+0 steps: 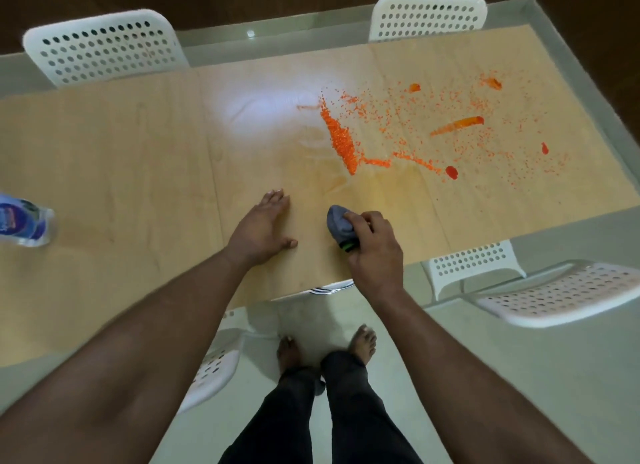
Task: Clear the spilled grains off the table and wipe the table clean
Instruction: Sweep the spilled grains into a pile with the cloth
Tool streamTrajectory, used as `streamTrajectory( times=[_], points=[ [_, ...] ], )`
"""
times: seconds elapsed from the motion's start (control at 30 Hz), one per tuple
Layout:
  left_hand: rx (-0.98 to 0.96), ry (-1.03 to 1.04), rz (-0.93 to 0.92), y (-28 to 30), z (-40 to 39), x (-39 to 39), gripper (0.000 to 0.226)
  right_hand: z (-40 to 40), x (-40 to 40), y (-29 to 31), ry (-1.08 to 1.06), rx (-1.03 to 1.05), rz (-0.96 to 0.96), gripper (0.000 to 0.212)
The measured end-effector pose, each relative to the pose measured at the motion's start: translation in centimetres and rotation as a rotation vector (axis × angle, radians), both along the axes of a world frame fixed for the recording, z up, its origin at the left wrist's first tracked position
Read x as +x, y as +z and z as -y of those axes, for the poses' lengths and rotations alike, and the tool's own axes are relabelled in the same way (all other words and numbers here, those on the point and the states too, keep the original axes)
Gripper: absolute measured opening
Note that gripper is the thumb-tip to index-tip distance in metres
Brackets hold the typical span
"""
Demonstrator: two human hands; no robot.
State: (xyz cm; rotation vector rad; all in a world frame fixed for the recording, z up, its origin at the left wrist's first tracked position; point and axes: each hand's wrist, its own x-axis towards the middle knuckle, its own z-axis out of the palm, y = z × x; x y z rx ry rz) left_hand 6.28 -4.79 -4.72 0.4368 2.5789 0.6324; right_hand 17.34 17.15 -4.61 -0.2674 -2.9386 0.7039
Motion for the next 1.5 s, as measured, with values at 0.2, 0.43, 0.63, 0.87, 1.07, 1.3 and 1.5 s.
streamTrajectory(
  times=[0.2,0.43,0.63,0.87,1.07,1.3,1.5],
  points=[
    [-0.007,0.040,-0.012,0.3,1.0,0.6,0.100,0.9,-0.4,1.0,-0.007,0.101,0.030,0.060],
    [-0.081,-0.021,-0.111,-1.0,-1.3,-0.2,0.089,0.8,0.5,-0.7,0.057,0.291,0.167,0.053],
    [-0.175,-0.008,-0.145,-1.9,-4.3,-2.0,0.083,-0.5,-1.7,-1.7,0.004,0.294,0.148,0.051],
    [-0.229,0.033,-0.142,-2.4,-6.6,-5.3,0.086,-3.6,-7.6,-2.4,0.080,0.269,0.068,0.037],
    [-0.254,0.072,-0.108,-2.0,-8.3,-7.5,0.095,-7.7,-16.2,-0.4,0.042,0.207,0.159,0.048],
    [-0.253,0.119,-0.063,-1.3,-9.6,-9.5,0.112,-9.2,-15.5,1.4,0.078,0.130,0.074,0.059],
    [-0.206,0.098,-0.023,-1.2,-8.9,-11.3,0.120,-5.6,-13.2,-0.6,0.441,0.231,0.105,0.043]
  ],
)
